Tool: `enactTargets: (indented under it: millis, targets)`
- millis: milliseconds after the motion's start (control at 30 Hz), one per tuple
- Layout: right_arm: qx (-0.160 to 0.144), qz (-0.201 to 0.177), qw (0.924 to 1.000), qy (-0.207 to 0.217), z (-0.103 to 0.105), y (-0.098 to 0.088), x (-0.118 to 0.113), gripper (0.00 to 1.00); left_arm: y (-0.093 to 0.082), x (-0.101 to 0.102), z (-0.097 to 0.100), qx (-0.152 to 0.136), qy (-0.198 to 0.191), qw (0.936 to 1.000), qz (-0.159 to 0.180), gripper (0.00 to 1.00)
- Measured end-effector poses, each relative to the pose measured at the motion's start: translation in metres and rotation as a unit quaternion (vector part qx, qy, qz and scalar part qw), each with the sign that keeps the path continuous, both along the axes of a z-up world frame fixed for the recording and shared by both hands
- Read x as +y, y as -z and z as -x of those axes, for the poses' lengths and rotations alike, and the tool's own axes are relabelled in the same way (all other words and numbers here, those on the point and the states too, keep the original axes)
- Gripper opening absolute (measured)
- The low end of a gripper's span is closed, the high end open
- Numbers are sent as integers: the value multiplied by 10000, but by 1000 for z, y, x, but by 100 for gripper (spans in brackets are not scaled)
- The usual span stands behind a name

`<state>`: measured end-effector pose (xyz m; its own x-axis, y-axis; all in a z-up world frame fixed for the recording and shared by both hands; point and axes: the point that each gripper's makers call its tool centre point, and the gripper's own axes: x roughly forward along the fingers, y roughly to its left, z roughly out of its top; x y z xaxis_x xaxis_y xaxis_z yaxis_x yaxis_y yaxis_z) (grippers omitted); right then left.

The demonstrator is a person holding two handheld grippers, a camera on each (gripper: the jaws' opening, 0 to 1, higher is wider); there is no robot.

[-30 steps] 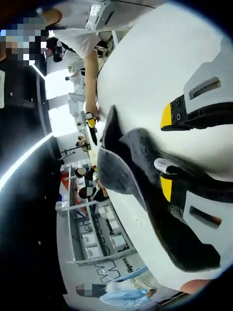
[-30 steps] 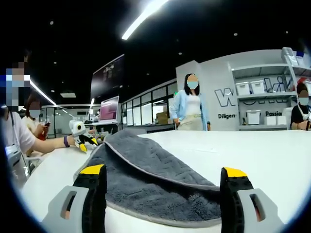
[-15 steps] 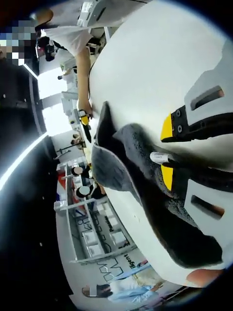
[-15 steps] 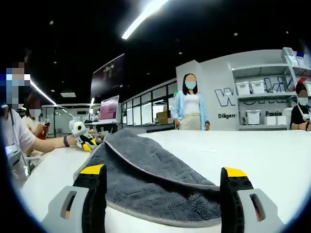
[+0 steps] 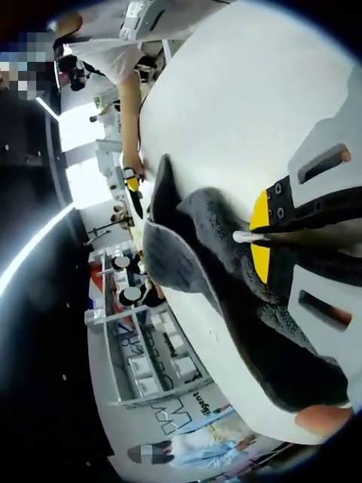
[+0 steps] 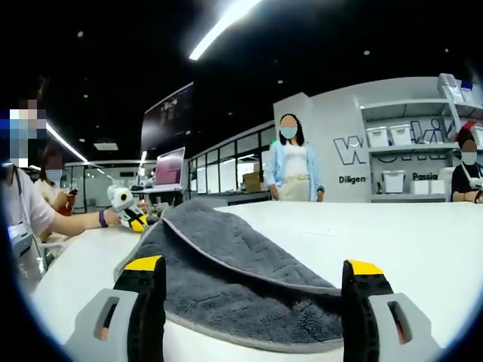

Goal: Fold the towel on the table until its edges align and the towel forms a compact rectangular stack.

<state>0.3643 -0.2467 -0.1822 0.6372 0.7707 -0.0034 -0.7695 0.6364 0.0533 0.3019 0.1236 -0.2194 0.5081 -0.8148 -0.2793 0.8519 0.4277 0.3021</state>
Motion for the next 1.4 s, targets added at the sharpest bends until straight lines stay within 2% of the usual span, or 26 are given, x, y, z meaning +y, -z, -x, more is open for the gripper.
enactTargets:
  millis: [300,533,767,900,1200,1333,1400]
  targets:
    - [0,7,10000,-8,1,1,1,99,-12,3,-1,-71,3,9997,225,3]
    - [-1,-2,10000,-10,4,2,3,99,-26,7,0,-99,17,9981,602,2]
    - [-2,-4,10000,-6,4,2,4,99,-45,12,1,-162,17,9940,1081,2]
    - [7,2,10000,0,1,2,1,99,-52,14,2,-200,10,9921,1235,2]
    - [5,3,10000,-3,-4,1,-3,99,-75,23,4,-285,22,9833,1796,2]
    - [2,8,10000,2,-3,1,-2,99,-94,26,12,-297,168,9718,2333,2]
    - [2,0,10000,2,-3,0,-2,99,-99,27,15,-295,230,9685,2461,2]
